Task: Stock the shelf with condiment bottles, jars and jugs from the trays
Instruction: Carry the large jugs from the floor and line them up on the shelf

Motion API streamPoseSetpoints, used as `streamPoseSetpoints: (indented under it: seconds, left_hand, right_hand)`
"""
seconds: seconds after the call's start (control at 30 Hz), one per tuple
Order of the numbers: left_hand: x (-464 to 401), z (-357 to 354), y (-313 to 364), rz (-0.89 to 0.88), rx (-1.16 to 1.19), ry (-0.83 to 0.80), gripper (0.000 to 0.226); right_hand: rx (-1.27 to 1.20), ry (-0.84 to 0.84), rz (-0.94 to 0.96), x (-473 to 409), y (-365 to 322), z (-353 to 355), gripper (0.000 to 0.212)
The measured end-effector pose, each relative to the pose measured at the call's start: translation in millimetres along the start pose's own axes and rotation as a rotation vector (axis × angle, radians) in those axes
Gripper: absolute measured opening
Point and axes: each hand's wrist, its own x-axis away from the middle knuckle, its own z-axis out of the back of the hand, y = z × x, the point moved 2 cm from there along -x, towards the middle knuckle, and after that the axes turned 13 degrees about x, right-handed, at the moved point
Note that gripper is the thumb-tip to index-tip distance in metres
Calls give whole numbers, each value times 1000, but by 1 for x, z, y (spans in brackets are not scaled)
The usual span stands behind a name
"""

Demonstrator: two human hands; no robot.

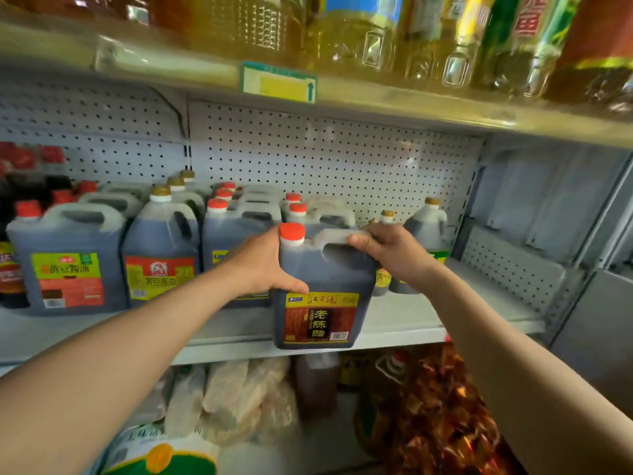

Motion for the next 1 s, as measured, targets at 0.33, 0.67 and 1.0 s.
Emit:
streamPoseSetpoints:
  seconds: [0.33,0.67,1.0]
  left_hand:
    - [-53,-27,-17,85,-2,58,99]
    - [-62,-34,-13,132,56,68,94]
    - [-64,-36,-11,156,-119,35,119]
  right_hand:
    - [11,-52,17,-52,52,-8,38]
    - [-8,-91,47,-74,66,-3,22]
    - [5,-126,26,-61,68,0,59]
